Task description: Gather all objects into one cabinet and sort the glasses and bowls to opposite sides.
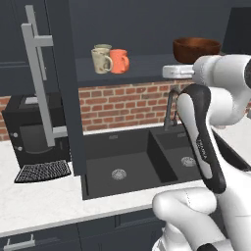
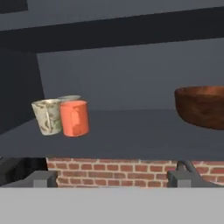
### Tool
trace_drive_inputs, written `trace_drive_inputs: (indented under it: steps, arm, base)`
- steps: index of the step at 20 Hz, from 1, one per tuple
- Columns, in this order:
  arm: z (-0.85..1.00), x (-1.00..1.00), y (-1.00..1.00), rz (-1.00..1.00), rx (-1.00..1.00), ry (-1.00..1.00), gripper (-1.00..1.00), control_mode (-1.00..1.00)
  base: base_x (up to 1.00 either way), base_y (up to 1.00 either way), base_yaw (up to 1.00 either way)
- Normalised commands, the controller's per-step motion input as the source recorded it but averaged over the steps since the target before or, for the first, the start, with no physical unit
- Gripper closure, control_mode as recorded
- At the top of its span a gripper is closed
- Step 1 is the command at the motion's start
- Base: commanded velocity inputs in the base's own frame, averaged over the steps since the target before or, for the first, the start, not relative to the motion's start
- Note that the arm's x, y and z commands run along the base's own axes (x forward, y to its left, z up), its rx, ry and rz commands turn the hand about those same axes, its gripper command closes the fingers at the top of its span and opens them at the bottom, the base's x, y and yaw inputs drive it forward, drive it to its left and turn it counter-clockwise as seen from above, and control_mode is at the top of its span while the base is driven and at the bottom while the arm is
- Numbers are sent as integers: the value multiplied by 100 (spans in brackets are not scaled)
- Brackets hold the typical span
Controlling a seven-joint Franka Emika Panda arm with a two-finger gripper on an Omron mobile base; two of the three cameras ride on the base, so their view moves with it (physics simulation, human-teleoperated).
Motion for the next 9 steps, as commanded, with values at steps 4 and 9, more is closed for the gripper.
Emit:
trace_drive_inputs:
  steps: [4, 9]
  arm:
    - [16, -100, -31, -27, 0, 16, -100, -100]
    - [-6, -100, -53, -21, 0, 3, -100, -100]
  base:
    - [0, 0, 0]
    - [0, 0, 0]
